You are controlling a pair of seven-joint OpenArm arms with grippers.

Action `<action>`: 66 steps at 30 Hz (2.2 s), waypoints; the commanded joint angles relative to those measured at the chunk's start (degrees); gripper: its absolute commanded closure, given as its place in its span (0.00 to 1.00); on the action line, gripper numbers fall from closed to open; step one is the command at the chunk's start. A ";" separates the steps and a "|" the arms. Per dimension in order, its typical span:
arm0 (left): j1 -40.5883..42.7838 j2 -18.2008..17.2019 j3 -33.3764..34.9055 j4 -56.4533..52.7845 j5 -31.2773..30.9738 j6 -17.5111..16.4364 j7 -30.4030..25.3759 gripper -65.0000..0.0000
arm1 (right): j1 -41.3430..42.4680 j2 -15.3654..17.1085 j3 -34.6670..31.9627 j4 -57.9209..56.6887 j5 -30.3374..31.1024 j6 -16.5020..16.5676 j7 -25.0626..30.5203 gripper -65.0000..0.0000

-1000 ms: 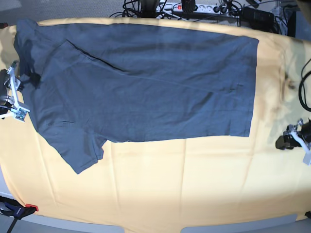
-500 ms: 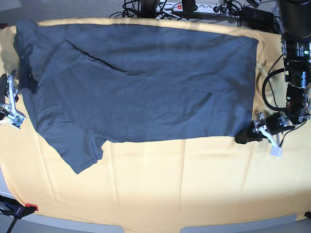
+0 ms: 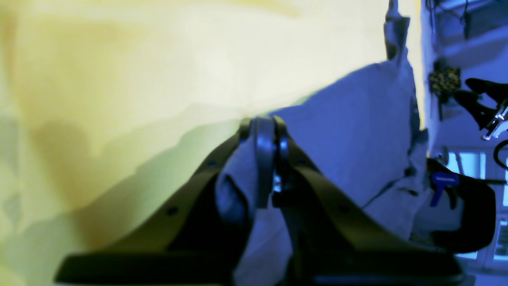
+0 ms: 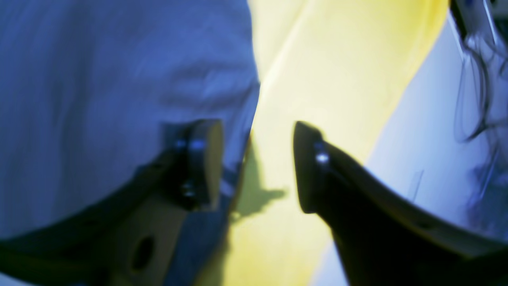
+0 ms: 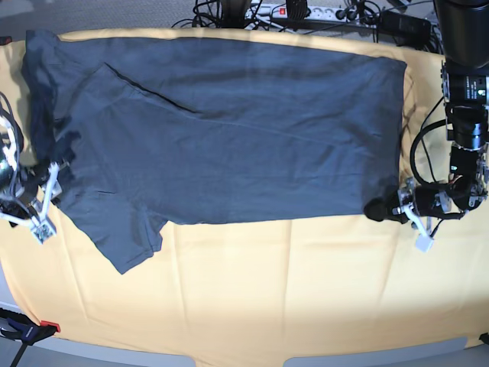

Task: Fold the T-shirt properly
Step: 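Move both grippers to the opposite long edge of the shirt, then grasp that edge with both grippers and lift it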

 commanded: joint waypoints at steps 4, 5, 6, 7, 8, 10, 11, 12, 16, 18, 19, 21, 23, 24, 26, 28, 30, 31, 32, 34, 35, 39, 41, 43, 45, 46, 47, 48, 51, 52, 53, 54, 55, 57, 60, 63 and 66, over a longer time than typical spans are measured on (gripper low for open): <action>-4.39 -1.46 -0.15 0.61 0.57 -0.11 -1.77 1.00 | 10.38 -6.38 0.83 -15.06 -0.31 -0.42 3.39 0.33; -4.83 -1.49 -0.15 0.61 0.59 -0.13 -1.75 1.00 | 12.50 -7.89 0.83 -19.39 0.00 -0.31 3.89 0.33; -5.14 -1.46 -0.15 0.61 0.59 -0.13 -1.68 1.00 | 14.69 -9.35 0.83 -23.69 0.35 0.22 4.17 0.33; -5.27 -1.46 -0.15 0.61 0.57 -0.13 -1.73 1.00 | 16.87 -10.62 0.87 -27.96 1.36 0.98 4.28 0.33; -5.46 -1.44 -0.15 0.61 0.57 -0.13 -1.73 1.00 | 18.97 -11.69 0.92 -32.13 3.02 2.05 4.26 0.33; -5.51 -1.44 -0.15 0.61 0.57 -0.13 -1.90 1.00 | 22.62 -13.51 1.62 -39.76 6.43 4.28 4.13 0.33; -5.46 -1.44 -0.15 0.61 0.57 -0.13 -1.92 1.00 | 24.04 -14.29 2.47 -43.01 8.07 5.79 4.07 0.33; -5.44 -1.44 -0.15 0.61 0.59 -0.13 -1.90 1.00 | 25.05 -14.88 3.72 -45.88 9.73 7.52 4.09 0.33; -5.46 -1.46 -0.15 0.61 0.59 -0.13 -1.92 1.00 | 26.91 -17.22 11.30 -53.18 14.60 14.75 4.15 0.33; -5.44 -1.44 -0.15 0.61 0.59 -0.13 -1.90 1.00 | 26.43 -18.45 14.84 -54.14 14.80 16.68 4.09 0.33; -5.44 -1.44 -0.15 0.61 0.59 -0.13 -1.92 1.00 | 25.94 -19.10 15.98 -54.21 14.82 17.68 4.11 0.33; -5.49 -1.44 -0.15 0.61 0.57 -0.13 -1.95 1.00 | 24.81 -20.35 16.72 -54.21 14.82 19.45 4.13 0.33; -5.46 -1.42 -0.15 0.61 0.57 -0.13 -2.14 1.00 | 23.82 -21.66 16.70 -54.21 14.80 21.14 4.13 0.33; -5.49 -1.44 -0.15 0.61 0.57 -0.13 -2.16 1.00 | 23.56 -22.18 16.68 -54.21 14.86 21.88 4.17 0.34; -5.49 -1.42 -0.15 0.61 0.57 -0.13 -2.16 1.00 | 23.58 -22.93 16.68 -54.18 14.86 23.17 4.37 0.36; -5.46 -1.49 -0.15 0.61 0.59 -0.15 -2.12 1.00 | 24.04 -23.04 16.68 -54.12 15.08 24.65 5.33 0.50; -5.49 -1.64 -0.15 0.61 0.59 -0.17 -2.27 1.00 | 24.94 -22.77 16.68 -54.12 14.99 25.24 6.27 0.72; -5.51 -1.75 -0.15 0.61 0.59 -0.17 -2.64 1.00 | 25.77 -22.71 16.68 -54.12 14.97 25.77 6.29 0.85; -5.51 -1.77 -0.15 0.61 0.61 -0.35 -3.32 1.00 | 26.53 -22.60 16.68 -54.12 14.78 26.11 6.29 0.96; -5.51 -1.70 -0.15 0.61 0.59 -1.46 -4.35 1.00 | 28.33 -22.49 16.68 -54.12 14.80 26.11 6.47 1.00; -5.51 -1.64 -0.15 0.61 0.59 -1.92 -4.94 1.00 | 29.07 -22.40 16.68 -54.12 14.58 26.11 6.95 1.00; -5.46 -1.20 -0.15 0.61 3.30 -3.27 -11.50 1.00 | 31.32 -22.43 16.65 -54.12 8.13 26.11 14.43 1.00; -5.49 -0.74 -0.15 0.61 8.09 -3.27 -17.38 1.00 | 31.50 -22.58 16.57 -54.12 3.48 26.11 19.98 1.00; -5.49 -0.07 -0.15 0.61 13.57 -3.27 -22.95 1.00 | 31.47 -22.88 16.57 -54.14 -0.61 26.11 23.32 1.00; -5.62 0.85 -0.15 0.61 17.88 -3.27 -27.67 1.00 | 31.50 -23.04 16.46 -54.14 -1.97 26.11 24.39 1.00; -5.90 1.40 -0.15 0.61 19.80 -3.27 -29.38 1.00 | 31.52 -23.04 16.46 -54.14 -1.95 26.11 24.83 1.00; -6.36 2.03 -0.15 0.61 21.49 -3.27 -30.75 1.00 | 31.65 -23.02 16.46 -54.14 -1.97 26.11 25.40 1.00; -7.13 2.64 -0.15 0.61 22.64 -3.27 -31.56 1.00 | 31.67 -23.02 16.46 -54.14 -1.97 26.11 25.81 1.00; -9.81 4.33 -0.15 0.61 24.28 -3.27 -31.71 1.00 | 31.98 -23.04 16.46 -54.14 -1.92 26.11 25.79 1.00; -10.80 4.66 -0.13 0.61 24.76 -3.27 -31.63 1.00 | 32.06 -23.02 16.46 -54.14 -1.90 26.11 25.79 1.00; -11.76 4.81 -0.13 0.61 25.05 -3.27 -31.23 1.00 | 32.15 -22.99 16.46 -54.14 -1.90 26.11 25.75 1.00; -12.74 4.79 -0.13 0.61 25.00 -3.27 -30.36 1.00 | 32.17 -22.88 16.46 -54.14 -1.84 26.11 25.73 1.00; -13.64 4.72 -0.13 0.61 24.98 -3.27 -29.18 1.00 | 32.26 -22.77 16.46 -54.14 -1.49 26.11 25.53 1.00; -15.21 4.52 -0.15 0.61 23.65 -3.27 -25.16 1.00 | 32.28 -22.23 16.46 -54.01 -0.26 26.11 24.33 1.00; -16.31 3.87 -0.15 0.61 18.18 -3.27 -18.86 1.00 | 32.26 -20.94 16.46 -52.96 5.33 26.11 19.26 1.00; -16.26 3.15 -0.15 0.61 12.81 -3.27 -14.64 1.00 | 32.26 -20.13 16.46 -50.75 8.48 26.11 14.67 1.00; -16.28 2.97 -0.15 0.63 7.41 -3.27 -7.74 1.00 | 32.09 -19.08 16.46 -48.50 12.48 26.11 10.16 1.00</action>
